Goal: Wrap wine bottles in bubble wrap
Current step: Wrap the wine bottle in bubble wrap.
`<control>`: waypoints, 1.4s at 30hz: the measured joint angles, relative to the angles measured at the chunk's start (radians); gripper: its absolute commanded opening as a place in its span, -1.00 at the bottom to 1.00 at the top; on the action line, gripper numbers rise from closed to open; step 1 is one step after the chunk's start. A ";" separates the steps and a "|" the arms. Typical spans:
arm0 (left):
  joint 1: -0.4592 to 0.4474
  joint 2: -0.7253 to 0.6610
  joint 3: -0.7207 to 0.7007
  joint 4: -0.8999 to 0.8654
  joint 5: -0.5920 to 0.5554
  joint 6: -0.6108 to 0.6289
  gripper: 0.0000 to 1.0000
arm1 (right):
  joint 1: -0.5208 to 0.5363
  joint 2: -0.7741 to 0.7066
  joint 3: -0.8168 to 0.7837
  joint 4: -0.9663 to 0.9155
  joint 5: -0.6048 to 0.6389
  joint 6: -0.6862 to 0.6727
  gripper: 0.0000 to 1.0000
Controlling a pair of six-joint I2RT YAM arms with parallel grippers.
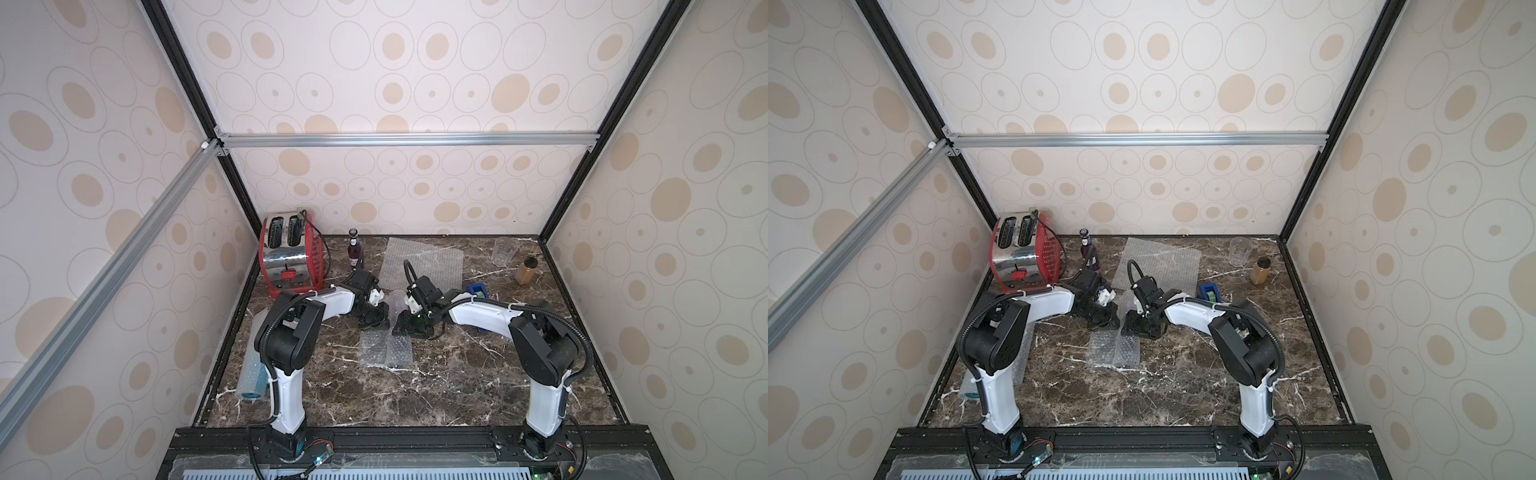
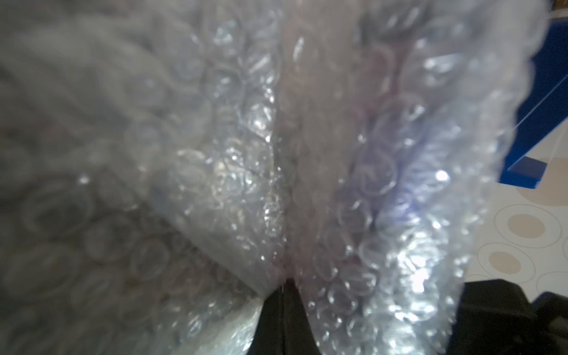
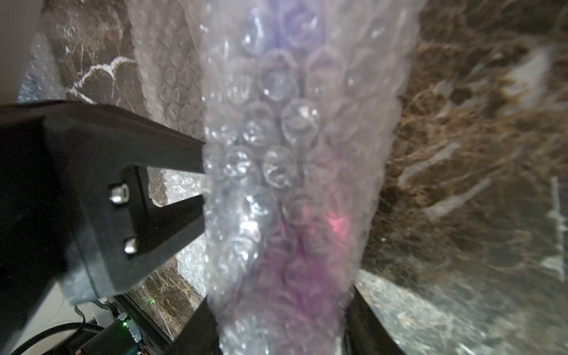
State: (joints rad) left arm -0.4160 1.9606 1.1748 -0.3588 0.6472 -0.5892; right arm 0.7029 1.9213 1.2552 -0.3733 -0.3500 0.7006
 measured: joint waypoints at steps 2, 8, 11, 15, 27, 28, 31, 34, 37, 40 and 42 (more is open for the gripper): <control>0.001 0.009 0.006 0.000 0.010 -0.007 -1.00 | 0.000 0.001 0.000 0.000 -0.001 0.000 -0.27; 0.006 0.018 0.010 0.003 0.032 -0.035 -0.87 | 0.000 0.003 0.003 -0.002 -0.002 0.002 -0.27; 0.006 0.011 0.010 -0.003 0.021 -0.035 -0.81 | -0.001 0.005 0.009 -0.010 -0.002 0.001 -0.27; 0.011 -0.032 0.004 -0.029 -0.037 -0.028 -0.43 | -0.001 0.005 0.009 -0.010 -0.002 -0.003 -0.27; 0.136 -0.331 -0.100 -0.059 -0.240 0.035 -0.07 | 0.000 0.005 0.005 -0.002 -0.002 -0.007 -0.27; 0.142 -0.323 -0.116 -0.056 -0.254 0.038 -0.05 | 0.000 0.005 0.005 -0.002 -0.002 -0.008 -0.27; 0.145 -0.264 -0.137 -0.057 -0.267 0.044 -0.04 | 0.000 0.005 0.007 -0.005 -0.002 -0.009 -0.27; 0.145 -0.190 -0.131 -0.055 -0.267 0.045 -0.08 | 0.000 0.005 0.007 -0.004 -0.001 -0.010 -0.27; 0.144 -0.156 -0.104 -0.045 -0.258 0.045 -0.20 | 0.001 0.005 0.007 -0.003 0.000 -0.011 -0.27; 0.144 -0.137 -0.097 -0.030 -0.235 0.041 -0.38 | 0.001 0.005 0.007 -0.002 0.001 -0.010 -0.27; 0.144 -0.129 -0.097 -0.016 -0.215 0.034 -0.52 | 0.002 0.005 0.006 -0.001 0.002 -0.011 -0.27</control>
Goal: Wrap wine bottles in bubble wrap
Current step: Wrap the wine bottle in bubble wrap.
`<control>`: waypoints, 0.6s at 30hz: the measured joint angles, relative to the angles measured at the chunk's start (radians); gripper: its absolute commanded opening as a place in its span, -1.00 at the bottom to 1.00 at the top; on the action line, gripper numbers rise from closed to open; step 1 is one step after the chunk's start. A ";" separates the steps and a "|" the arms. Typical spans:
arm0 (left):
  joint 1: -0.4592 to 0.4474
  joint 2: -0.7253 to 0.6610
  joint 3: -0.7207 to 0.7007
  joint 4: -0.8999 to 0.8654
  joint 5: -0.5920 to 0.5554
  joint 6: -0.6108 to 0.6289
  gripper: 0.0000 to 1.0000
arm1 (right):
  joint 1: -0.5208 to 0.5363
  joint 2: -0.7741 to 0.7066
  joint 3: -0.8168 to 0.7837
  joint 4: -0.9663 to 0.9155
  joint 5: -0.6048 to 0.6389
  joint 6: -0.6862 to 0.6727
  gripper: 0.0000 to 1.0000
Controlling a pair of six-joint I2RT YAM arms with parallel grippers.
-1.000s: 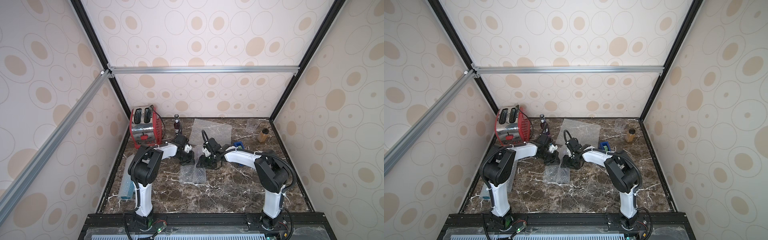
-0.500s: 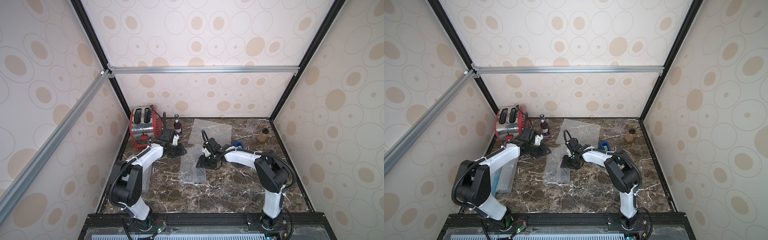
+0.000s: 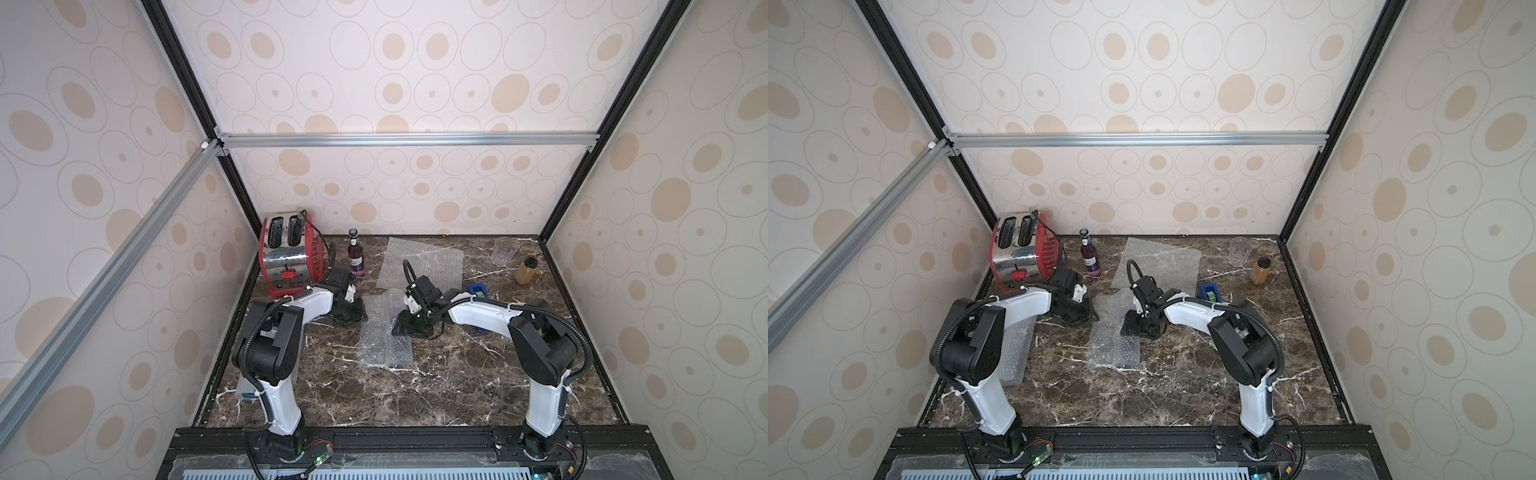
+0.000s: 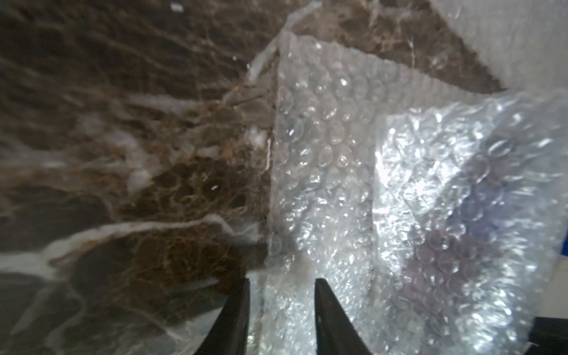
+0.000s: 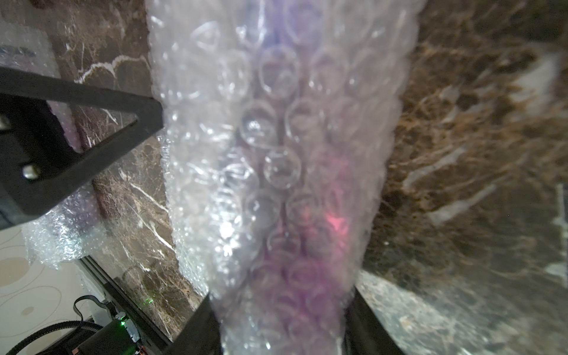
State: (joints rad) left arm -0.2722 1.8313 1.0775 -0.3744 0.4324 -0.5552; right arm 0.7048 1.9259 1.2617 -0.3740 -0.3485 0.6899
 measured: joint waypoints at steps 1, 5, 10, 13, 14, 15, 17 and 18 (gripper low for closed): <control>-0.003 0.003 0.000 0.003 0.010 -0.005 -0.62 | 0.000 0.000 0.000 0.000 0.000 0.000 -0.27; -0.010 -0.002 -0.003 0.000 0.036 -0.016 -1.00 | 0.000 0.000 0.000 0.000 0.000 0.000 -0.27; -0.015 -0.059 -0.029 0.007 0.054 -0.028 -1.00 | 0.000 0.000 0.002 -0.002 0.001 0.000 -0.27; -0.019 -0.111 -0.045 0.019 0.078 -0.038 -1.00 | 0.000 0.000 0.002 -0.002 0.001 0.000 -0.27; -0.024 -0.124 -0.048 0.023 0.086 -0.041 -1.00 | 0.000 0.001 0.002 -0.002 0.001 0.000 -0.27; -0.031 -0.135 -0.048 0.024 0.093 -0.042 -1.00 | 0.000 0.001 0.002 -0.002 0.001 0.000 -0.27; -0.050 -0.152 -0.048 0.029 0.113 -0.042 -1.00 | 0.001 0.003 0.007 -0.007 0.001 0.000 -0.26; -0.058 -0.157 -0.048 0.030 0.121 -0.043 -1.00 | 0.001 0.003 0.007 -0.007 0.002 0.000 -0.27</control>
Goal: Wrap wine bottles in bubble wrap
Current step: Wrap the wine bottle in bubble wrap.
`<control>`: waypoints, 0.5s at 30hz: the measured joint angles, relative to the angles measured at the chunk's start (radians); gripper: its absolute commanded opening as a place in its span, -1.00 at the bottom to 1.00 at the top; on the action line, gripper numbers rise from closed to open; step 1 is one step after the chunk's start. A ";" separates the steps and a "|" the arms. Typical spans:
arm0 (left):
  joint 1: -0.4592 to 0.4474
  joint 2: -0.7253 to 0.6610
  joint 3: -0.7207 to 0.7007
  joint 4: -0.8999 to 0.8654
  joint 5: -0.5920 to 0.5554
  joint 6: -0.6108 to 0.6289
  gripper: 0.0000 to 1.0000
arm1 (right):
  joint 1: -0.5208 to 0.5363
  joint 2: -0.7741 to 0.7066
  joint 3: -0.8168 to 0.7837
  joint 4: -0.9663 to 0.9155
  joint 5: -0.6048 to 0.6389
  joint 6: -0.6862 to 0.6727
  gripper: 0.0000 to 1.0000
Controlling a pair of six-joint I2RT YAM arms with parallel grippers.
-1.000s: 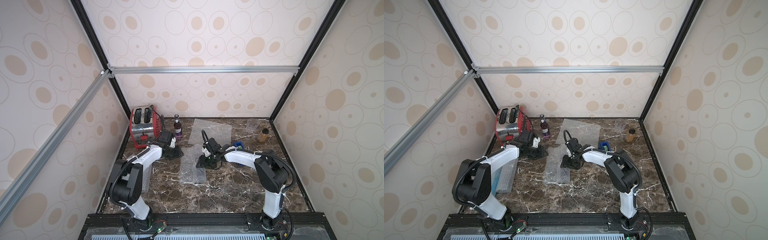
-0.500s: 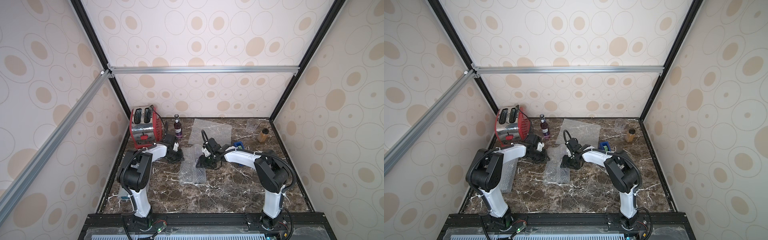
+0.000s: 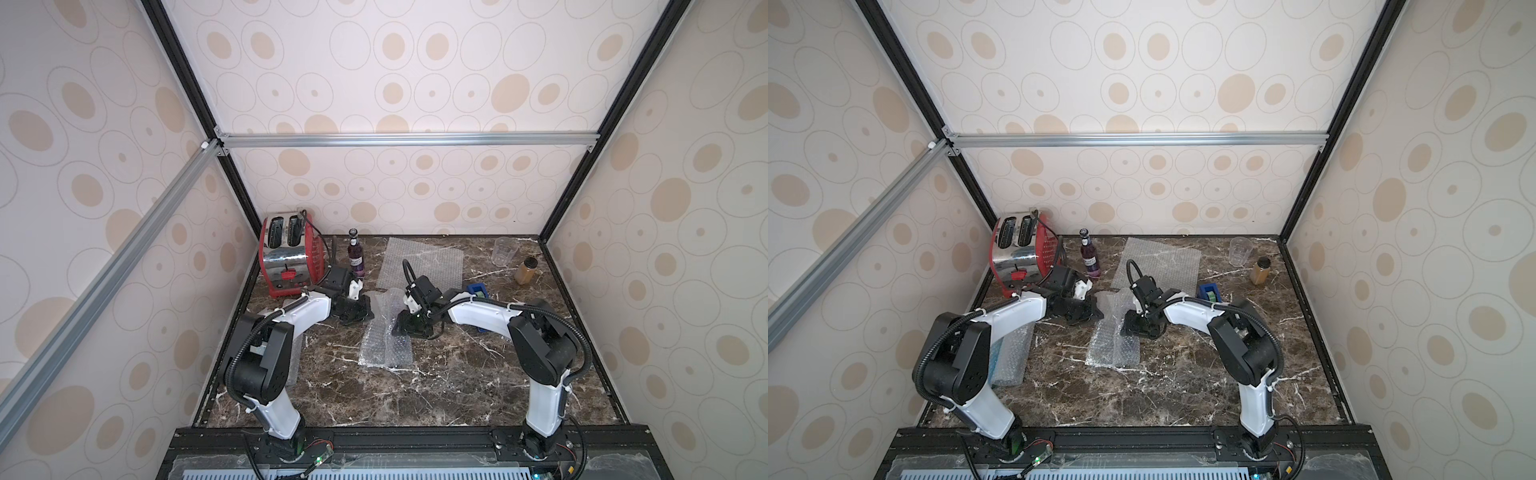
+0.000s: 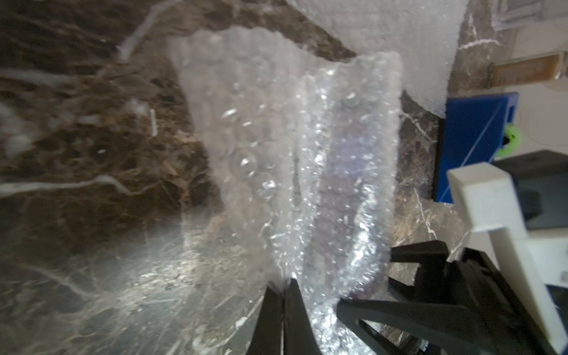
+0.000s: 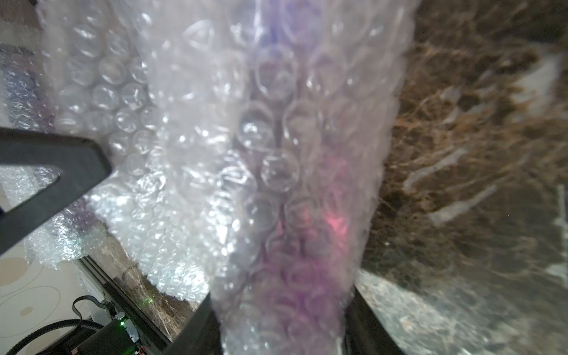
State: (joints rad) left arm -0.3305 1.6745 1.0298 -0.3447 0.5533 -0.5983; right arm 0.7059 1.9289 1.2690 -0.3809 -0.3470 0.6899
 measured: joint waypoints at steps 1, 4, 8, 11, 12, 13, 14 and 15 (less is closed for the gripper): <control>-0.012 -0.006 0.000 0.001 0.008 -0.001 -1.00 | 0.000 0.000 0.000 0.000 0.000 0.000 -0.27; -0.044 -0.015 0.005 0.005 0.028 -0.007 -1.00 | 0.000 0.001 0.001 -0.001 0.000 0.000 -0.27; -0.079 -0.008 0.021 0.019 0.069 -0.041 -1.00 | 0.002 0.004 0.010 -0.012 0.002 0.000 -0.27; -0.096 0.039 0.065 0.020 0.097 -0.065 -1.00 | 0.002 0.004 0.010 -0.012 0.003 0.000 -0.27; -0.102 0.063 0.087 0.018 0.106 -0.069 -1.00 | 0.002 0.004 0.010 -0.012 0.003 0.000 -0.27; -0.108 0.089 0.107 0.018 0.116 -0.075 -1.00 | 0.002 0.004 0.010 -0.012 0.003 0.000 -0.27; -0.111 0.108 0.121 0.017 0.123 -0.080 -1.00 | 0.002 0.003 0.010 -0.012 0.003 0.000 -0.27; -0.115 0.131 0.135 0.016 0.132 -0.088 -1.00 | 0.002 0.002 0.006 -0.008 0.003 0.000 -0.27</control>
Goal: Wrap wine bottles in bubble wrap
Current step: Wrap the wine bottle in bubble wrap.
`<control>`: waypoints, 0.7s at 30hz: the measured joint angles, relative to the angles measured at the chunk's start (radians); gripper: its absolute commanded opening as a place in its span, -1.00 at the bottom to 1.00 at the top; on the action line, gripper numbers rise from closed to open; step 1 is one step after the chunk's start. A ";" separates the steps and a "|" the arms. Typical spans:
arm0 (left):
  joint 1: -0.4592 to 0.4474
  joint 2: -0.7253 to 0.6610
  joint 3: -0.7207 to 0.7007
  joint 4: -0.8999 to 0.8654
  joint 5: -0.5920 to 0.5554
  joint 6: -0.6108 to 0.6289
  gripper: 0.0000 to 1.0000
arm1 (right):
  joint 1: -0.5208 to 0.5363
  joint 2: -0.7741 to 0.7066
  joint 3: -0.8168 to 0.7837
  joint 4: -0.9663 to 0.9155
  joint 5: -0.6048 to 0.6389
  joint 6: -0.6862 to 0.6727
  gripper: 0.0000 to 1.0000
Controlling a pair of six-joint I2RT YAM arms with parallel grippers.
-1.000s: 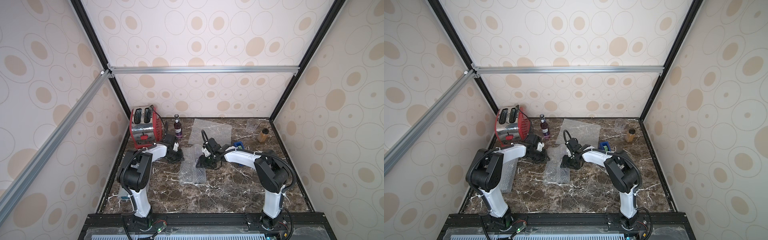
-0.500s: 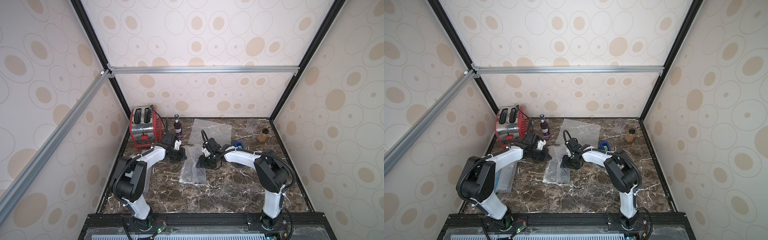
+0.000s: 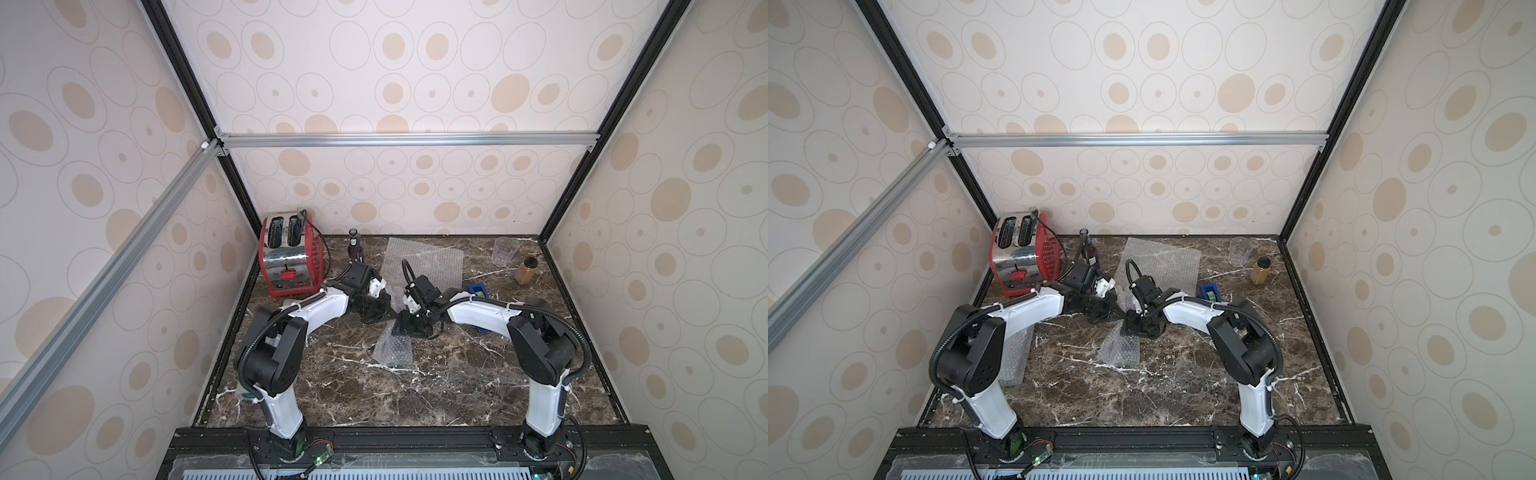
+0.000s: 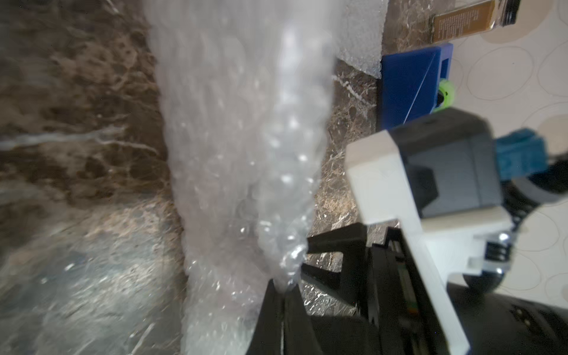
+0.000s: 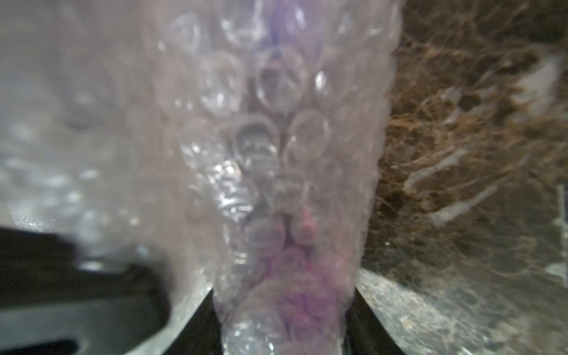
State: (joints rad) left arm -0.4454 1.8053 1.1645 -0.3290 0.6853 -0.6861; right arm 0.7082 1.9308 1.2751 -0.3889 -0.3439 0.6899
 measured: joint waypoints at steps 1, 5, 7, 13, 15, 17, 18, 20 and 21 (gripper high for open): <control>-0.001 0.021 0.010 0.000 0.007 -0.007 -1.00 | 0.000 -0.004 -0.007 0.006 0.001 0.000 -0.27; 0.002 0.074 0.055 -0.011 0.047 -0.023 -1.00 | -0.001 -0.019 -0.032 0.030 0.006 0.002 -0.25; 0.002 0.090 0.067 -0.013 0.058 -0.027 -1.00 | -0.001 -0.030 -0.048 0.047 0.010 0.004 -0.19; 0.000 0.115 0.088 -0.017 0.079 -0.028 -1.00 | 0.000 -0.064 -0.085 0.063 0.043 -0.006 0.09; -0.006 0.121 0.088 -0.008 0.088 -0.027 -1.00 | 0.000 -0.090 -0.116 0.073 0.057 -0.015 0.14; -0.018 0.127 0.090 -0.001 0.098 -0.026 -1.00 | 0.000 -0.117 -0.142 0.074 0.070 -0.023 0.17; -0.024 0.130 0.094 0.004 0.097 -0.025 -1.00 | 0.000 -0.134 -0.155 0.069 0.075 -0.022 0.17; -0.031 0.138 0.101 0.013 0.097 -0.025 -1.00 | 0.000 -0.173 -0.183 0.057 0.079 -0.022 0.18; -0.033 0.144 0.103 0.020 0.100 -0.025 -1.00 | 0.001 -0.194 -0.200 0.051 0.078 -0.022 0.19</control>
State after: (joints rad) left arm -0.4786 1.9491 1.2678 -0.3088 0.7856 -0.7109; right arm 0.7094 1.7367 1.0752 -0.3374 -0.2657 0.6682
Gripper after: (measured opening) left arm 0.047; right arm 0.591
